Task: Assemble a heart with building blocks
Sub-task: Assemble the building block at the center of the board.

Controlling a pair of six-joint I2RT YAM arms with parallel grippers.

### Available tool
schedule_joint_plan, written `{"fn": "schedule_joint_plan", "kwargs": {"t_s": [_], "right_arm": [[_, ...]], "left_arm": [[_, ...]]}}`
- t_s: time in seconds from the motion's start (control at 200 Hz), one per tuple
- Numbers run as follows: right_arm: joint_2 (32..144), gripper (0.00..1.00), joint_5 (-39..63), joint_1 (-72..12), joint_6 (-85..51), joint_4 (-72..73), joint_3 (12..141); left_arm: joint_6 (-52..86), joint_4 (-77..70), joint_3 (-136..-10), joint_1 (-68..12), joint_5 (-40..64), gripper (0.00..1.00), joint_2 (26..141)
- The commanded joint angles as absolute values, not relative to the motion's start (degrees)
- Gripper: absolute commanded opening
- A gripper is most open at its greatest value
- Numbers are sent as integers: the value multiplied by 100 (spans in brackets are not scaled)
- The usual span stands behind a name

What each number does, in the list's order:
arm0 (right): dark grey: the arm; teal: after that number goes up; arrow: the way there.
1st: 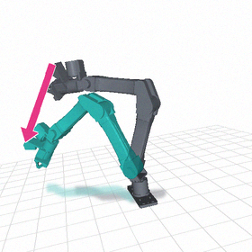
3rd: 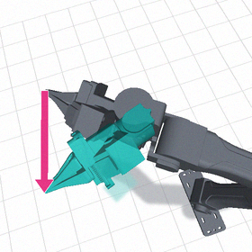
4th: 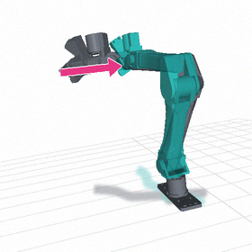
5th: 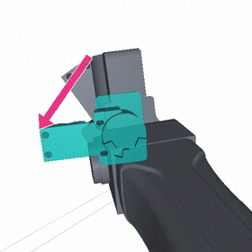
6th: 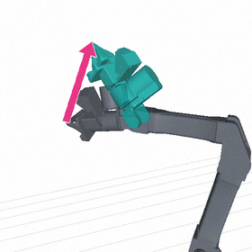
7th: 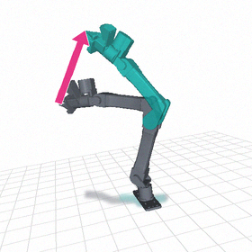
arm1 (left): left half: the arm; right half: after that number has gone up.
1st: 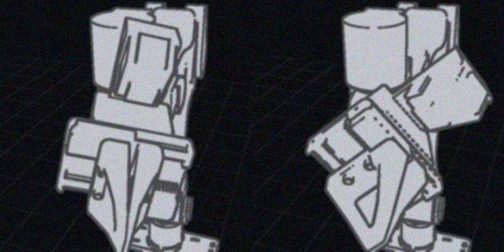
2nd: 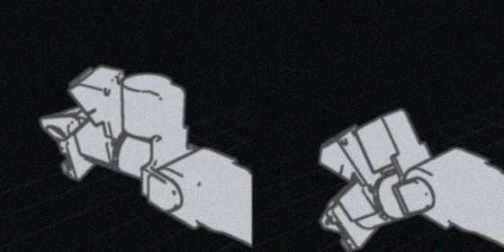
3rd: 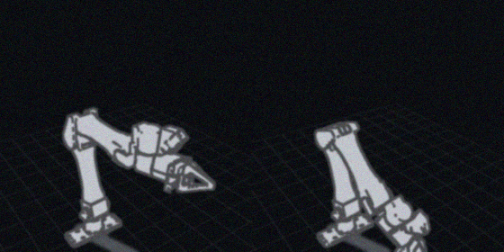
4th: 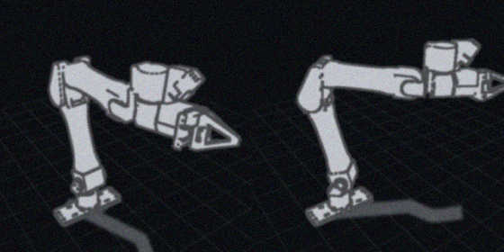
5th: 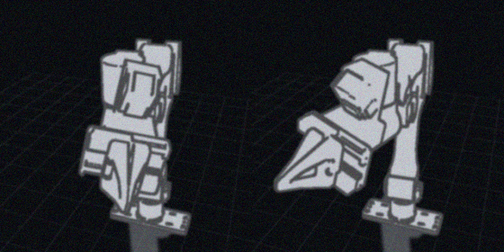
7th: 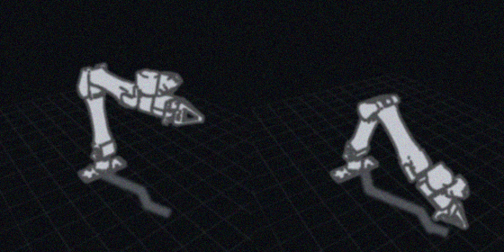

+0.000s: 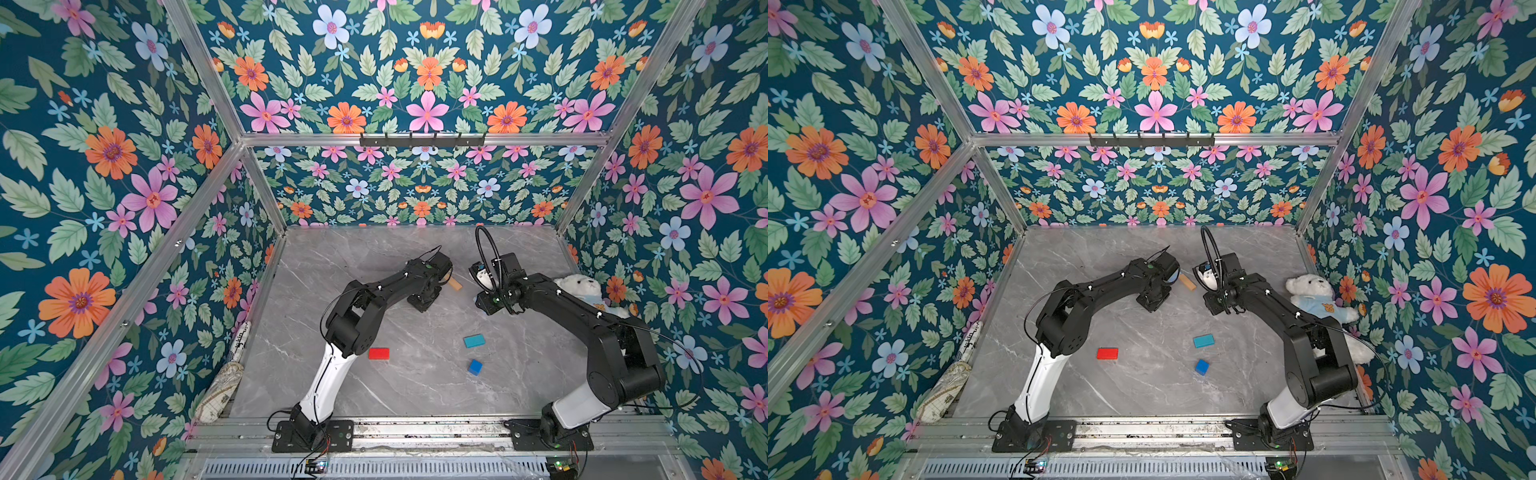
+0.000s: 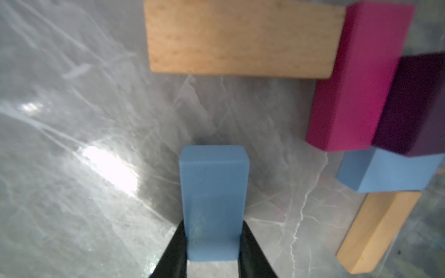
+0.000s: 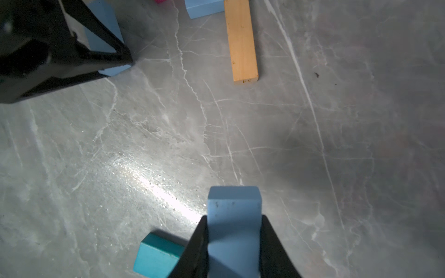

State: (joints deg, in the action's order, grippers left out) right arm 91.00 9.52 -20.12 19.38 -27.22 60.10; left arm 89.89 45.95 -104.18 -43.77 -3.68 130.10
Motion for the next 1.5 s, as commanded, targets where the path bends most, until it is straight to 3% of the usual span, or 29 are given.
{"fn": "schedule_joint_plan", "kwargs": {"t_s": [0.0,0.54,1.015,1.21,1.495], "right_arm": [[9148,0,1045,-2057,1925,-2689,6029],[9219,0,1213,-2117,1973,-2706,6003],[9405,0,1305,-2125,2013,-2791,6135],[9422,0,1303,-2126,2030,-2777,6125],[9439,0,1292,-2119,2048,-2775,6126]], "left_arm": [[9077,5112,-10397,-4342,-658,25,13061],[9048,5230,-10405,-4233,-651,24,13102],[8725,5221,-10562,-4148,-357,37,13295],[8636,5265,-10642,-4126,-303,46,13355],[8487,5365,-10820,-4098,-343,42,13446]]}}
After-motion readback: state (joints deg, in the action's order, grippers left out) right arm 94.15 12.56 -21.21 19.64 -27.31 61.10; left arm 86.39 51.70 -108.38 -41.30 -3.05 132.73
